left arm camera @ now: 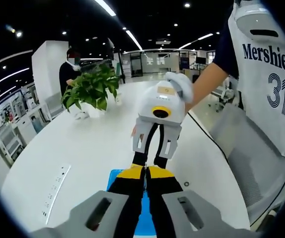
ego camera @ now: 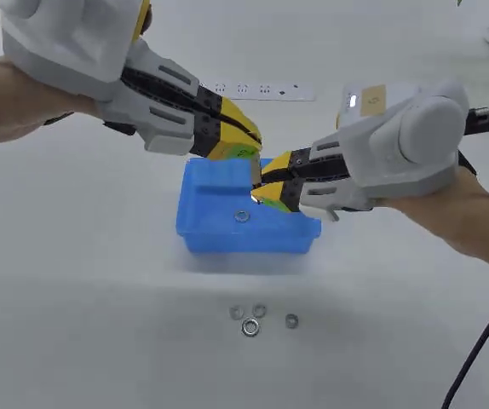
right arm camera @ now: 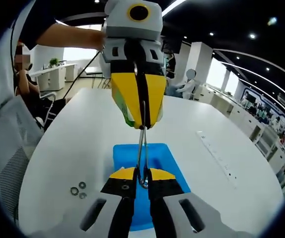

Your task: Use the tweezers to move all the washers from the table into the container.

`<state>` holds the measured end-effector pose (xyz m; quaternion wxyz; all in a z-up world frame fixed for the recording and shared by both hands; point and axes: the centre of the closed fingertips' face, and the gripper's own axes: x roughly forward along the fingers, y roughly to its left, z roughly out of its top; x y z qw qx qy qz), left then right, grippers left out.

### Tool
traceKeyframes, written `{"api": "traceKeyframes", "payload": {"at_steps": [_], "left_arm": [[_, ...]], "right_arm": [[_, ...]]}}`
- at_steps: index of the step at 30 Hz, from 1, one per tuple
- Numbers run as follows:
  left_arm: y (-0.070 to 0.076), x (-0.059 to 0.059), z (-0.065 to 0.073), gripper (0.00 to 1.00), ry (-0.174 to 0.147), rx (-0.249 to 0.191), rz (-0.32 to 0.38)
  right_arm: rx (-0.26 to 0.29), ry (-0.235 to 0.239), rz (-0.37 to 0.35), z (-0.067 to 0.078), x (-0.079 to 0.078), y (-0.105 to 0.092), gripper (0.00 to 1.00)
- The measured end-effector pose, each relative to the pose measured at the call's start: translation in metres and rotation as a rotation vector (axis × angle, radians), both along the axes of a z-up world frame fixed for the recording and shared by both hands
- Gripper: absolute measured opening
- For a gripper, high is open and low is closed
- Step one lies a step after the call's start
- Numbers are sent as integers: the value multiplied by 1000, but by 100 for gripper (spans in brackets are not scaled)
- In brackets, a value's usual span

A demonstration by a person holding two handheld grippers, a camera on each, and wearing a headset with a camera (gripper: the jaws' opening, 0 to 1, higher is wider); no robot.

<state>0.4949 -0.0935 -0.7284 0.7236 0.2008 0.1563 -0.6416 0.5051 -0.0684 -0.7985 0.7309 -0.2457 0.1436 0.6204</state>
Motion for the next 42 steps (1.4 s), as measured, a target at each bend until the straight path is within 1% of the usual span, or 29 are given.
{"api": "traceKeyframes", "payload": {"at_steps": [1, 2, 3, 5, 7, 11, 12, 13, 14, 16, 19, 22, 25, 29, 31, 36, 42], "left_arm": [[-1, 1, -6, 5, 10, 12, -5], [-1, 5, -11, 5, 13, 16, -7], [-1, 10, -17, 5, 23, 21, -5], [4, 22, -29, 5, 34, 26, -3], [2, 26, -37, 5, 46, 29, -4], [-3, 27, -43, 5, 58, 28, -7], [-2, 28, -45, 5, 59, 30, -6], [-2, 30, -48, 5, 70, 32, -3], [-3, 28, -45, 5, 72, 32, -2], [-5, 26, -46, 5, 84, 34, 0], [-6, 26, -47, 5, 92, 32, 0], [-9, 22, -47, 5, 89, 35, -2], [-9, 24, -47, 5, 86, 30, 3], [-11, 21, -43, 5, 75, 28, 0], [-12, 17, -36, 5, 69, 27, -5], [-13, 11, -22, 5, 38, 23, -17], [-13, 1, 2, 5, -5, 22, -32]], "right_arm": [[-7, 10, -2, -7, 3, 0, 9], [-11, 17, -1, -11, 4, 0, 9], [-14, 24, 1, -15, 6, 0, 9], [-22, 40, -2, -24, 9, 0, 9], [-24, 59, -6, -31, 12, -1, 9], [-32, 67, -11, -40, 15, -4, 9], [-32, 82, -12, -42, 15, -5, 9], [-33, 82, -12, -44, 14, -5, 9], [-33, 85, -12, -45, 14, -6, 10], [-36, 90, -16, -47, 14, -7, 10], [-37, 96, -18, -48, 13, -7, 10], [-44, 96, -25, -49, 13, -8, 10], [-41, 100, -30, -48, 13, -8, 11], [-37, 97, -35, -44, 12, -9, 11], [-30, 98, -33, -40, 10, -8, 11], [-12, 76, -32, -24, 7, -9, 11], [22, 45, -34, 1, -2, -9, 11]]}}
